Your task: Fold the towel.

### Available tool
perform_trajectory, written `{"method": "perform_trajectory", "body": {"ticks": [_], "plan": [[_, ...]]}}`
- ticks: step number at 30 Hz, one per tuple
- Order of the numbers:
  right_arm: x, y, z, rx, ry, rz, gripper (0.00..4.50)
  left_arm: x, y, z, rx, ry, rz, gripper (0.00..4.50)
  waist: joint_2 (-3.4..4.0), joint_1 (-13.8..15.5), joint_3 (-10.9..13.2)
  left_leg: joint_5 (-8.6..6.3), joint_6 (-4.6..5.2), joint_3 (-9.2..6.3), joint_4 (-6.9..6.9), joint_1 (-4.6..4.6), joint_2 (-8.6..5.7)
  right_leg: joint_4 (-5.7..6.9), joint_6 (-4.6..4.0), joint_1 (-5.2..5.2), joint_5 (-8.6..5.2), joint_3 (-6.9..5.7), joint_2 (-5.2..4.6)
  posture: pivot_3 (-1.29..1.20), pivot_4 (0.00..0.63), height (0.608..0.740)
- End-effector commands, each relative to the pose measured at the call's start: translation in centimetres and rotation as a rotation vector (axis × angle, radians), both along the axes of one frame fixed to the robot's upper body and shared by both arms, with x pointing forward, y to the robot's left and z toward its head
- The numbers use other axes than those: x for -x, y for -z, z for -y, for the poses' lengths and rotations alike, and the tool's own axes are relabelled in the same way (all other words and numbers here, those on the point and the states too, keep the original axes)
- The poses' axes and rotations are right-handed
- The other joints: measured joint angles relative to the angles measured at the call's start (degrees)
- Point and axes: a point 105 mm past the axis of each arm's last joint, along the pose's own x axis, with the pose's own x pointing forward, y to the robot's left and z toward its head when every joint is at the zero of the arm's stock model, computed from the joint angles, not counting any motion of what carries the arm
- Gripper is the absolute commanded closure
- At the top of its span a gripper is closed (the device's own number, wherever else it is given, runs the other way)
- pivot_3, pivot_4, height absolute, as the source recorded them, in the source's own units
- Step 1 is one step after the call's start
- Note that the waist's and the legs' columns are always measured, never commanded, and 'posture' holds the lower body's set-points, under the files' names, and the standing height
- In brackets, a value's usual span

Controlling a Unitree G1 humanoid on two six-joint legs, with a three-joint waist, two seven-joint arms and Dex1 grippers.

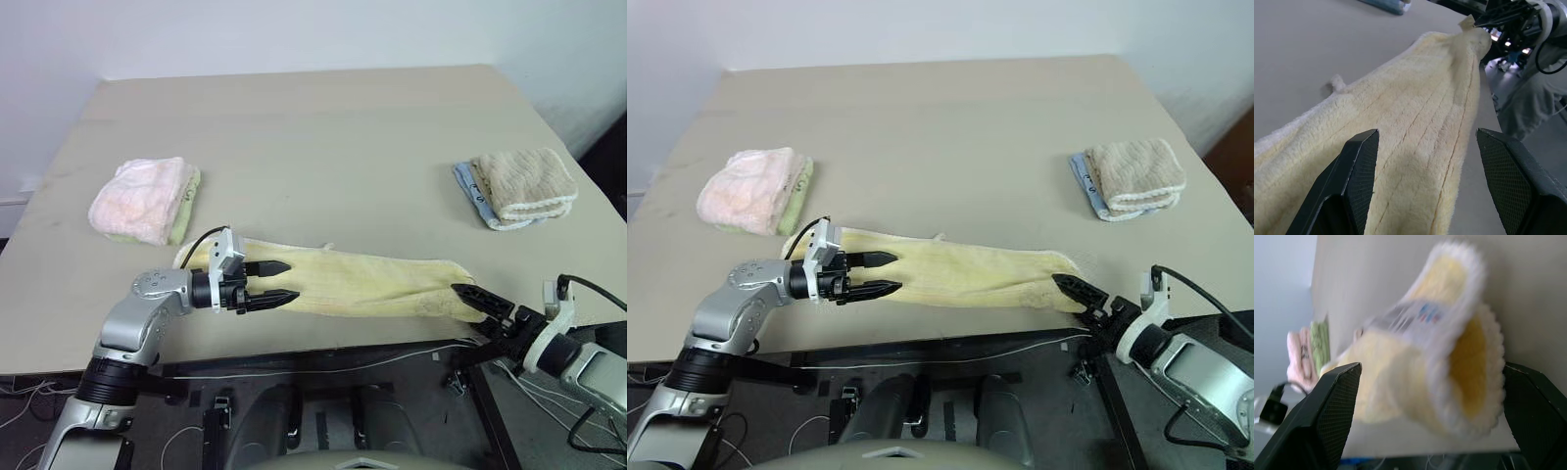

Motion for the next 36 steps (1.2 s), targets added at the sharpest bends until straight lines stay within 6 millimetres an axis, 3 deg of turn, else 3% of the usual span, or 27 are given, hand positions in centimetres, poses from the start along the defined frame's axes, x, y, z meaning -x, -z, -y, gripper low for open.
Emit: {"method": "perform_trajectory", "body": {"ticks": [1,4,8,15,18,27,33,36], "plan": [[-0.1,-0.8,-0.5,0.006,-0.009,0.035,0.04,0.1,-0.5,0.0,0.001,0.013,0.034,1.19,0.00,-0.14,0.00,0.00,0.00,0.00,0.00,0.00,0.00,0.00,0.00,0.00,0.00,0.00,0.00,0.00,0.150,0.740],[-0.2,-0.9,-1.1,0.013,-0.003,0.042,0.04,0.0,-0.5,0.0,0.000,0.013,0.034,1.19,0.00,-0.05,0.00,0.00,-0.01,0.00,0.00,0.00,0.00,0.00,0.00,0.00,0.00,0.00,0.00,0.00,0.150,0.740],[-0.5,-1.0,-1.3,0.018,0.027,0.050,0.93,0.0,-0.3,-0.1,-0.009,0.012,0.033,1.19,0.01,-0.03,-0.01,-0.01,-0.01,0.00,-0.02,0.00,0.00,0.00,0.00,-0.01,0.00,0.00,0.00,0.00,0.150,0.740],[-0.6,-1.7,0.1,0.071,0.033,0.056,3.43,0.1,0.0,-0.2,-0.022,0.012,0.036,1.19,0.02,-0.03,0.00,-0.01,-0.01,0.00,-0.03,-0.01,0.00,-0.04,0.00,-0.01,0.00,0.00,-0.01,0.00,0.150,0.740],[-1.1,-2.9,1.3,0.089,0.019,0.094,4.49,0.1,0.0,-0.3,-0.023,0.011,0.037,1.19,0.03,-0.03,0.00,-0.01,-0.01,0.00,-0.02,-0.01,0.00,-0.04,0.00,0.00,0.00,0.00,0.00,0.00,0.150,0.740],[-1.9,-5.4,5.3,0.117,-0.035,0.131,4.49,0.0,0.0,-0.6,-0.037,0.001,0.047,1.19,0.03,0.16,0.01,0.05,0.14,0.01,-0.02,-0.02,0.00,-0.11,0.00,0.01,0.00,-0.01,-0.01,0.00,0.150,0.740],[-1.7,-5.4,5.9,0.266,-0.166,0.152,4.49,0.0,-0.1,-0.8,-0.041,-0.007,0.052,1.19,0.03,0.11,0.01,0.02,0.20,0.03,0.02,-0.03,0.00,-0.12,0.00,0.03,0.00,-0.02,-0.02,0.00,0.150,0.740],[-2.1,-6.2,5.3,0.387,-0.260,0.224,4.49,0.0,-0.1,-0.8,-0.043,-0.011,0.055,1.19,0.05,0.10,0.00,0.02,0.19,0.03,0.03,-0.03,0.00,-0.13,0.00,0.03,0.00,-0.02,-0.02,0.00,0.150,0.740]]}}
